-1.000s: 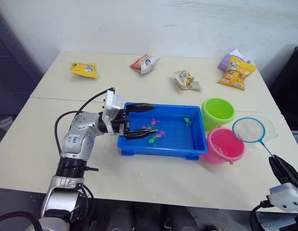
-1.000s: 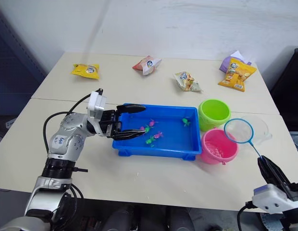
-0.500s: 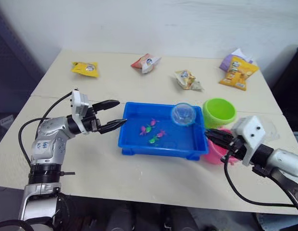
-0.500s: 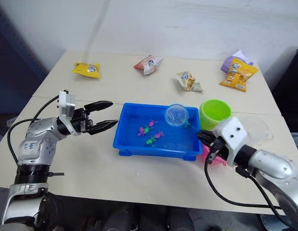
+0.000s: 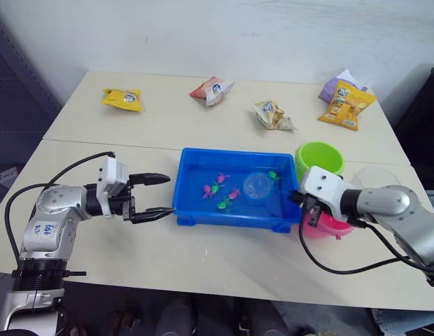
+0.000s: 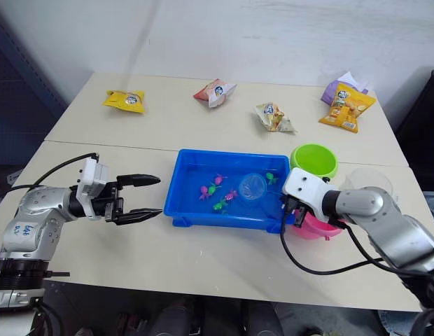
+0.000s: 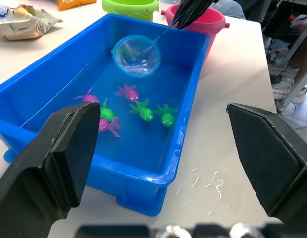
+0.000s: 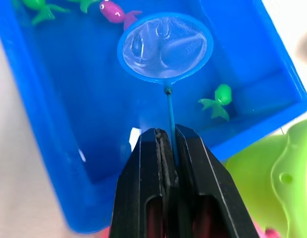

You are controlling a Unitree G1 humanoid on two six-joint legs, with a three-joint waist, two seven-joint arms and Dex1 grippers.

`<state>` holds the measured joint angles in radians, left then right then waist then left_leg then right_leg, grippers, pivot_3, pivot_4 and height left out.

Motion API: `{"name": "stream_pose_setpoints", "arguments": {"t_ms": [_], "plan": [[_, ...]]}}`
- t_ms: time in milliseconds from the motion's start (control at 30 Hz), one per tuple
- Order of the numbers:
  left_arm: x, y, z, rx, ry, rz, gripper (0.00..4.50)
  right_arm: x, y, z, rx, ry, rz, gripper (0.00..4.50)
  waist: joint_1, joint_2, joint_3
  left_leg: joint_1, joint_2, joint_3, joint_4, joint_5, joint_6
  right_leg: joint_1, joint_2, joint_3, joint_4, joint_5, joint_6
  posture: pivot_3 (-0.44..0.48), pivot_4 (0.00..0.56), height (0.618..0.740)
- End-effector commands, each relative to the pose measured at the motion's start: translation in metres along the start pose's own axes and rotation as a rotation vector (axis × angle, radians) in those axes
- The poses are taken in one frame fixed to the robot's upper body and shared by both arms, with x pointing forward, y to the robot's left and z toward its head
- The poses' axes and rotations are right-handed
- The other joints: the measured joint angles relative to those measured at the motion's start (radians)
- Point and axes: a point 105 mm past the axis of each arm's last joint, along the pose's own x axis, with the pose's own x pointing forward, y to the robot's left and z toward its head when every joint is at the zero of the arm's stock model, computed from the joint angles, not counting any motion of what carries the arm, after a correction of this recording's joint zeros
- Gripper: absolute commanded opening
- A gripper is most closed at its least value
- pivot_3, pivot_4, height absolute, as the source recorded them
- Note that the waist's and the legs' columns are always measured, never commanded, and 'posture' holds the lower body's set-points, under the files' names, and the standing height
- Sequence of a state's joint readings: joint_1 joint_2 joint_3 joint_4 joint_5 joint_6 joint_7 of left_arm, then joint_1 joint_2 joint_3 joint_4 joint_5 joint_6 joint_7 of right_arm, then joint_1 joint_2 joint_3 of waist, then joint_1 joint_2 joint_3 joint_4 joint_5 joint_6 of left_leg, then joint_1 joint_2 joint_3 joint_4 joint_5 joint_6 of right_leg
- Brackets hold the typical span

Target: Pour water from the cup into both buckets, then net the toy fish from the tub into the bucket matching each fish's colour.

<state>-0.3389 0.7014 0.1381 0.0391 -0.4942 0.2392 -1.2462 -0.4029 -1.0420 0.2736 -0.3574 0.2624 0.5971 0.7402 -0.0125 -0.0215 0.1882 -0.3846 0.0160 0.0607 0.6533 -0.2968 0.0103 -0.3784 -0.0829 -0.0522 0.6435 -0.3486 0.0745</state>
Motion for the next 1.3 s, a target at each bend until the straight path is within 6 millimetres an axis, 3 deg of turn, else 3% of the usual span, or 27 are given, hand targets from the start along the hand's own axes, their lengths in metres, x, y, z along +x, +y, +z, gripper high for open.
{"name": "stream_pose_setpoints", "arguments": {"t_ms": [33,400,700,900,1300], "plan": [[0.001,-0.003,0.007,0.044,-0.007,0.000,4.41,0.004,-0.008,0.002,-0.071,0.029,-0.002,0.00,-0.001,0.000,0.000,0.000,0.000,0.000,0.000,0.000,0.000,0.000,0.000,0.000,0.000,0.000,0.000,0.000,0.150,0.738],[0.007,-0.005,0.009,0.046,-0.030,0.015,4.41,0.028,-0.004,0.020,-0.031,-0.026,0.078,0.00,-0.013,0.000,0.000,0.000,0.000,0.000,0.001,0.000,0.000,0.000,0.000,0.000,0.001,0.000,0.000,0.000,0.150,0.738],[0.006,-0.004,0.007,0.042,-0.025,0.020,4.41,0.027,0.003,0.027,0.106,-0.076,0.111,0.00,-0.014,0.000,0.000,-0.001,0.000,0.000,0.001,0.000,0.000,0.000,0.000,0.000,0.001,0.000,0.000,0.000,0.150,0.738],[0.005,-0.004,0.005,0.041,-0.021,0.019,4.41,0.026,-0.002,0.018,-0.042,0.006,0.061,0.00,-0.014,0.000,0.000,-0.001,0.000,0.000,0.001,0.000,0.000,0.000,0.000,0.000,0.001,0.000,0.000,0.000,0.150,0.738],[-0.017,-0.001,-0.011,0.026,0.063,0.042,4.41,0.052,0.018,0.043,-0.077,-0.065,0.184,0.00,-0.016,0.000,0.000,-0.001,0.000,0.000,0.001,0.000,-0.001,-0.001,0.000,0.000,0.002,0.000,0.000,0.000,0.150,0.738]]}}
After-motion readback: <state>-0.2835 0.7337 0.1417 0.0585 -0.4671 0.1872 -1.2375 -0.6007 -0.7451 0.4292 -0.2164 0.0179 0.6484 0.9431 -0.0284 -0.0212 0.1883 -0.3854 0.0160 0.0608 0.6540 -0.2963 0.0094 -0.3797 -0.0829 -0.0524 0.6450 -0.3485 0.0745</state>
